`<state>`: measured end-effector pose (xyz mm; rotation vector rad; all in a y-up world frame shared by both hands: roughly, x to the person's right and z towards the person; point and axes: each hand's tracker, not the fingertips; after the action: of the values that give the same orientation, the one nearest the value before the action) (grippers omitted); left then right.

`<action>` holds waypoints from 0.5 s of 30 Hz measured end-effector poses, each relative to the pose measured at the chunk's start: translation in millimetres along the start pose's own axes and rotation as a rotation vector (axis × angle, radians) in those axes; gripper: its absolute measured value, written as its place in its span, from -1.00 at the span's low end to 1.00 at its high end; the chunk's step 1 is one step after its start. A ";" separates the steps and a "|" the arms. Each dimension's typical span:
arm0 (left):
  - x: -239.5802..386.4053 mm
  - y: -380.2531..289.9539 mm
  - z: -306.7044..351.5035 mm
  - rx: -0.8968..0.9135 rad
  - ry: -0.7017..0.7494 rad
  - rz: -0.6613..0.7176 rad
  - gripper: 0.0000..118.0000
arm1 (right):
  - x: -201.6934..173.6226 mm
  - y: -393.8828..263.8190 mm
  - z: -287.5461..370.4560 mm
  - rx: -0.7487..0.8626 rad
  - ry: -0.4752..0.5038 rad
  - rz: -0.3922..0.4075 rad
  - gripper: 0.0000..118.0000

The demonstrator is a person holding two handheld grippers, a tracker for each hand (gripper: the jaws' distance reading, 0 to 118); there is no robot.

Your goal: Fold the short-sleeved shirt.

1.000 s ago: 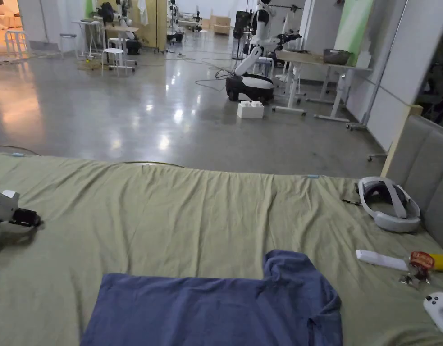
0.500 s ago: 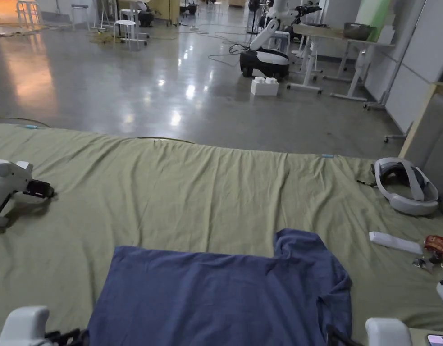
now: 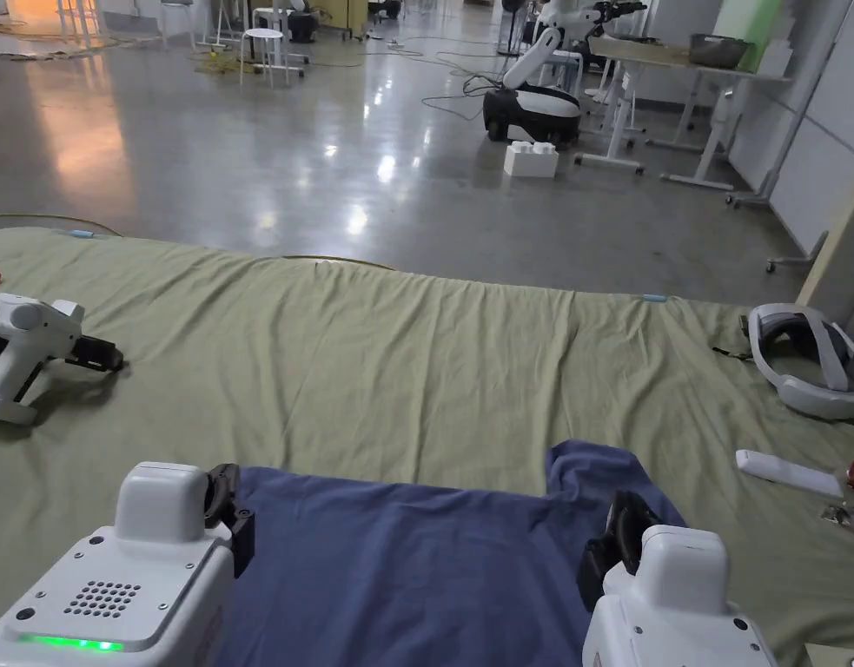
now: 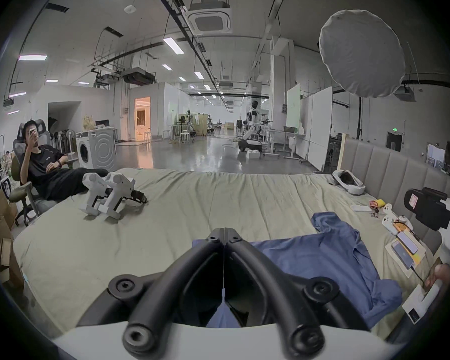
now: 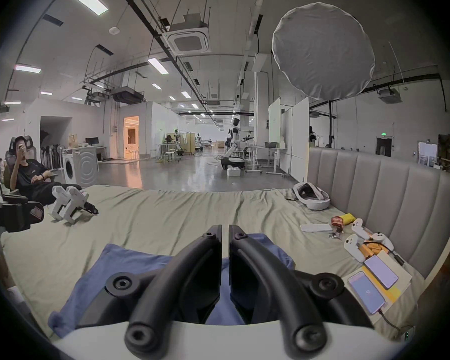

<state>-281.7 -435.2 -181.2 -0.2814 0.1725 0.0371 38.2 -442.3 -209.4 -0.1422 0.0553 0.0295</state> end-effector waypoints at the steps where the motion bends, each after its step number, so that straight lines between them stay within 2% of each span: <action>1: -1.0 -0.4 -1.0 0.000 -0.004 0.004 -0.98 | -0.5 0.3 -1.5 0.001 0.009 -0.007 -0.90; 6: -5.2 -14.7 -11.8 -0.044 -0.026 0.010 -0.98 | -1.5 -1.7 -10.3 -0.015 0.015 -0.029 -0.90; 9: -15.8 -30.0 -31.5 -0.150 -0.026 0.036 -0.98 | -0.2 -8.5 -17.6 -0.056 0.033 -0.013 -0.90; 15: -51.1 -40.4 -126.8 -0.390 -0.044 0.076 -0.98 | 6.5 -27.1 -37.2 -0.136 0.048 0.014 -0.90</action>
<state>-350.4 -510.1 -281.1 -0.6623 0.1309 0.1531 43.5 -474.3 -242.7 -0.2790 0.1019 0.0439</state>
